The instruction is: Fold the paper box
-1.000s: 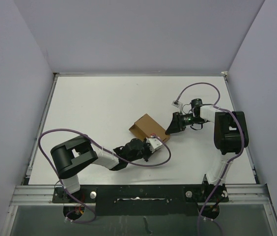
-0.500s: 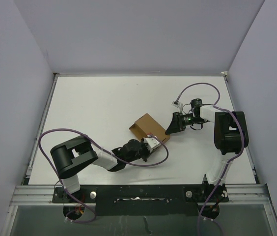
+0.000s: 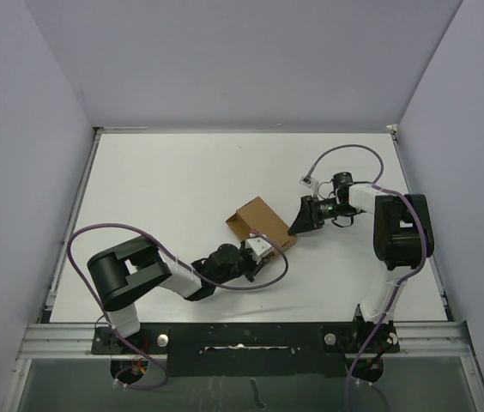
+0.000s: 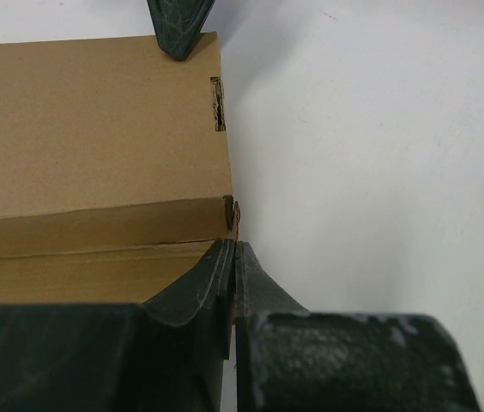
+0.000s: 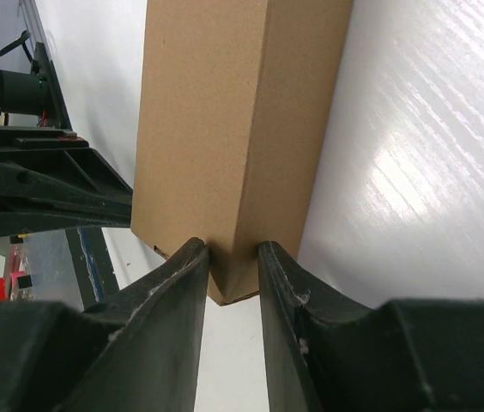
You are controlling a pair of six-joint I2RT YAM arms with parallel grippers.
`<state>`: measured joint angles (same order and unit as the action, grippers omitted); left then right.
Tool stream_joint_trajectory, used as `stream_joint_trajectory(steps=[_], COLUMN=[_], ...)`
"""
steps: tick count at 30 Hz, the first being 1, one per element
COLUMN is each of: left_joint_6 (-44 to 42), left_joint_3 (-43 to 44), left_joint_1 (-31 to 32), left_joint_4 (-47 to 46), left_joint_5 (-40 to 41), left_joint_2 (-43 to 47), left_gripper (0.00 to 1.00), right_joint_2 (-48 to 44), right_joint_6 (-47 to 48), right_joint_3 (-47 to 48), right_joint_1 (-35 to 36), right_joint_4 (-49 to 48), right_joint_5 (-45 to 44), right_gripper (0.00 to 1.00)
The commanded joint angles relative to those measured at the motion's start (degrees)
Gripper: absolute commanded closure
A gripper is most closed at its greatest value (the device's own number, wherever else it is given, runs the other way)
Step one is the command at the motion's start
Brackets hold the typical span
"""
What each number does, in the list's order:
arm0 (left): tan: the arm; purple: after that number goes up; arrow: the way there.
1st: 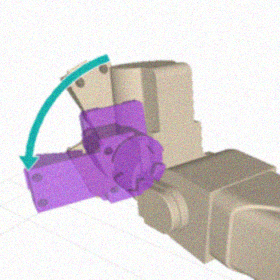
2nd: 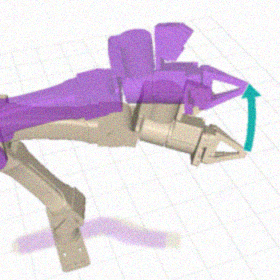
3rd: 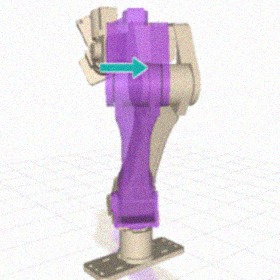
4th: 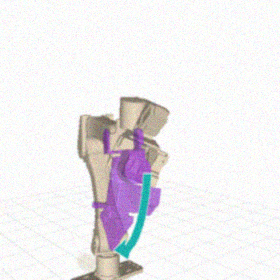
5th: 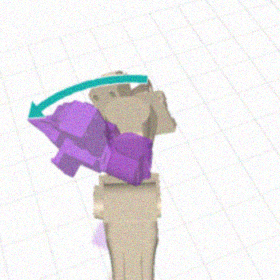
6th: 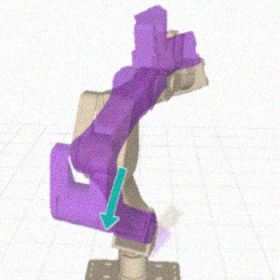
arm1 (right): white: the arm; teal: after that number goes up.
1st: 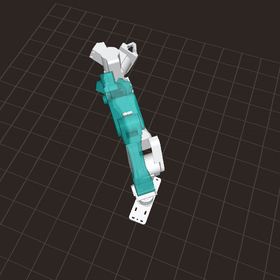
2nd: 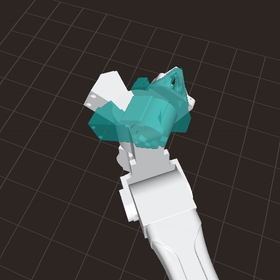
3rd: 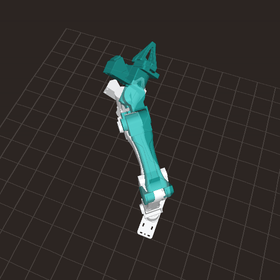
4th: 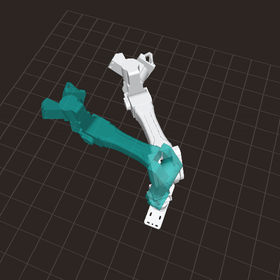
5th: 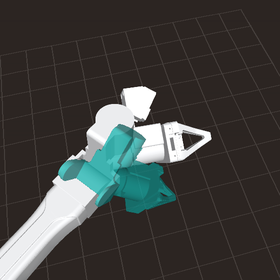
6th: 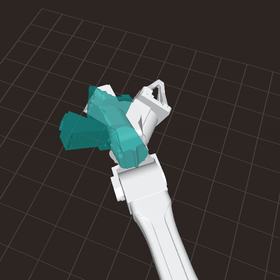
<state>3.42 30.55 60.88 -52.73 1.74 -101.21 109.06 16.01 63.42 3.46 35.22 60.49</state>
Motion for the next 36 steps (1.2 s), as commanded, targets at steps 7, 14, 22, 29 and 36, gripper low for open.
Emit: stream_joint_trajectory(steps=[7,14,22,29,36], left_joint_6=[1.76,1.68,1.51,1.33,1.50], left_joint_3=[-1.70,-2.13,-3.13,-3.61,-4.22], left_joint_1=[-0.72,-0.92,-1.12,-1.12,-1.25], left_joint_4=[-5.12,-5.89,-8.19,-9.55,-10.64], left_joint_5=[1.19,0.99,0.41,-0.16,0.28], left_joint_2=[-1.32,-1.52,-2.20,-2.82,-3.28], left_gripper=[1.00,1.00,1.00,1.00,1.00], right_joint_2=[0.90,1.14,1.46,1.63,1.77], right_joint_6=[1.39,1.39,1.48,1.66,1.66], right_joint_3=[1.18,1.27,1.43,1.53,1.53], right_joint_1=[0.36,0.33,0.31,0.31,0.31], right_joint_4=[-0.86,-0.77,-0.53,-0.42,-0.42], right_joint_5=[-5.56,-5.73,-5.82,-5.82,-5.82], right_gripper=[0.71,0.71,0.71,0.71,0.71])
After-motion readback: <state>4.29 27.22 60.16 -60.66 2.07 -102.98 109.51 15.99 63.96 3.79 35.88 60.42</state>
